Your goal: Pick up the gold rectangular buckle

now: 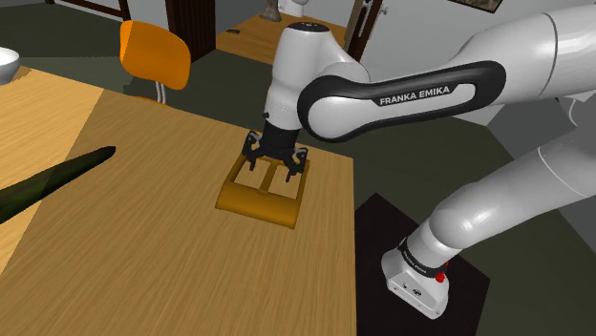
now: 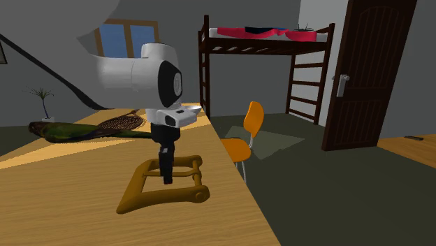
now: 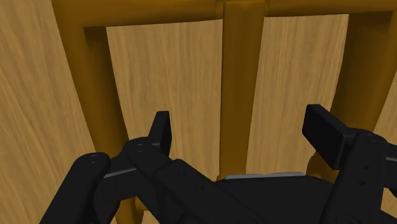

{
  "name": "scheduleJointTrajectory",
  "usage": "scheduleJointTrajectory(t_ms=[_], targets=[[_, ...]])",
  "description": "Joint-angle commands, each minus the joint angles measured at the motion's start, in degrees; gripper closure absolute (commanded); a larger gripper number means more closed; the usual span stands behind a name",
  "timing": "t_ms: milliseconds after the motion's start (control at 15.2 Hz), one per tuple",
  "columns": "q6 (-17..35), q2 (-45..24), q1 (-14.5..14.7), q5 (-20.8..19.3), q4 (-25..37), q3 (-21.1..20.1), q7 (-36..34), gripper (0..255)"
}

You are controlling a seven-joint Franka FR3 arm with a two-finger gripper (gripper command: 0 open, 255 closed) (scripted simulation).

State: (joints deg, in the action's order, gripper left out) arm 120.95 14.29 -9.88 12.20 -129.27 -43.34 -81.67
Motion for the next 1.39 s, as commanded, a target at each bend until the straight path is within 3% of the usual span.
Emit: scheduleJointTrajectory(t_ms=[0, 66, 132, 726, 1320], targets=[[1.35, -0.68, -0.11, -0.31, -0.72, -0.36, -0.25, 0], [1.35, -0.68, -0.11, -0.31, -0.72, -0.35, -0.25, 0], [1.43, -0.68, -0.09, -0.29, -0.80, -0.39, -0.29, 255], [1.35, -0.68, -0.11, -0.31, -0.72, -0.36, -0.25, 255], [-5.96, 2.06, 0.12, 0.62, 4.20, 1.40, 0.64, 255]])
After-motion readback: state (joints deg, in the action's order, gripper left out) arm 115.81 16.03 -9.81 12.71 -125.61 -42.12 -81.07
